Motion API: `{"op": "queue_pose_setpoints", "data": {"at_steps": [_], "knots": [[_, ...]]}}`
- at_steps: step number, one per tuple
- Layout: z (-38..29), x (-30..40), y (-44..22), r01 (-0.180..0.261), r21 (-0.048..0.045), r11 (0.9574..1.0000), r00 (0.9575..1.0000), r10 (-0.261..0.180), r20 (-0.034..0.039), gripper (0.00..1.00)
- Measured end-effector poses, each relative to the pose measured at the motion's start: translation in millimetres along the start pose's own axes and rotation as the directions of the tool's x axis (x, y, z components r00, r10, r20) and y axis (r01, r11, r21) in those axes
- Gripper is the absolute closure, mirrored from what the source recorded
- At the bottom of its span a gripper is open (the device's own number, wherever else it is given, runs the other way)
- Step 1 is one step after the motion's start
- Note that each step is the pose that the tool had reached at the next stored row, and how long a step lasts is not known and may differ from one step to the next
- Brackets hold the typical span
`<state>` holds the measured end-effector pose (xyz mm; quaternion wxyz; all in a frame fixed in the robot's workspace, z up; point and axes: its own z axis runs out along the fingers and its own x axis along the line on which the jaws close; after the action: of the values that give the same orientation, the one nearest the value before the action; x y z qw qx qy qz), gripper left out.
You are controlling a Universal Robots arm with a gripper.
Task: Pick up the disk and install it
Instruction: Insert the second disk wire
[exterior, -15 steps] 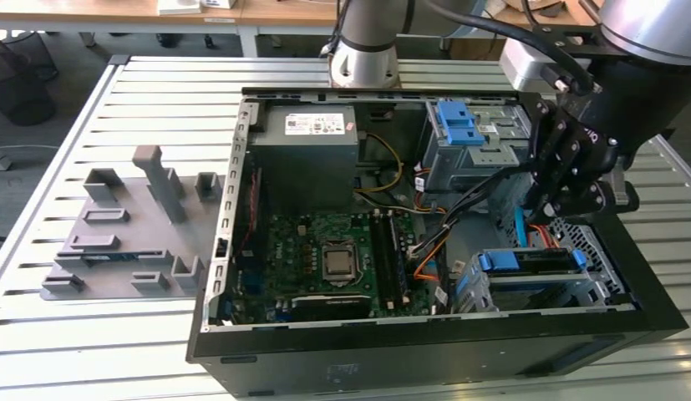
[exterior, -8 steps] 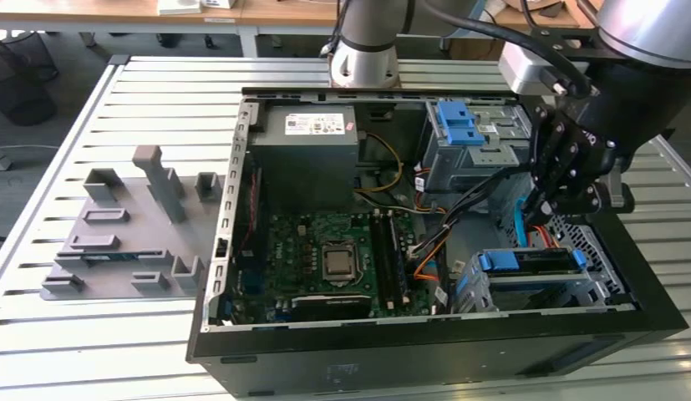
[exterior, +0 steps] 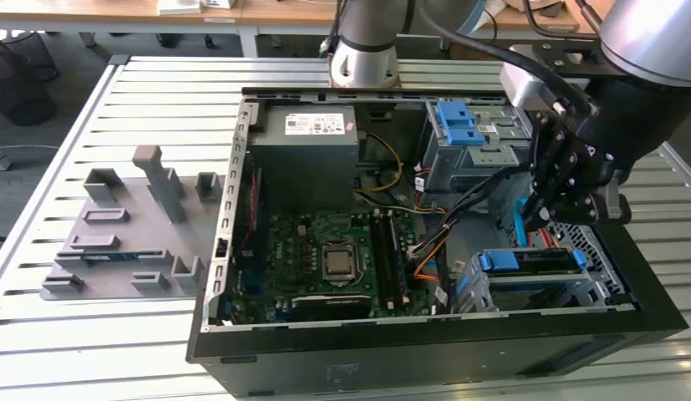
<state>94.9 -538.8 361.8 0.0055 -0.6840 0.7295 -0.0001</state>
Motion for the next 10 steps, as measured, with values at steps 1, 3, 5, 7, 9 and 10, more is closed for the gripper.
{"op": "queue_pose_setpoints", "data": {"at_steps": [1,3,5,7,9,10], "knots": [[0.8,1.6,-0.1,0.000,-0.0003,1.0000,1.0000,0.000,0.0057,0.83],[2.2,4.3,-0.2,0.000,-0.0003,1.0000,1.0000,0.000,0.0065,0.83],[3.8,6.6,-0.4,0.000,-0.0002,1.0000,1.0000,0.000,0.0065,0.83],[5.6,8.5,-0.5,0.000,-0.0002,1.0000,1.0000,0.000,0.0065,0.83],[7.8,10.1,-0.6,0.000,-0.0002,1.0000,1.0000,0.000,0.0066,0.83],[9.0,10.8,-0.6,0.000,-0.0002,1.0000,1.0000,0.000,0.0066,0.83]]}}
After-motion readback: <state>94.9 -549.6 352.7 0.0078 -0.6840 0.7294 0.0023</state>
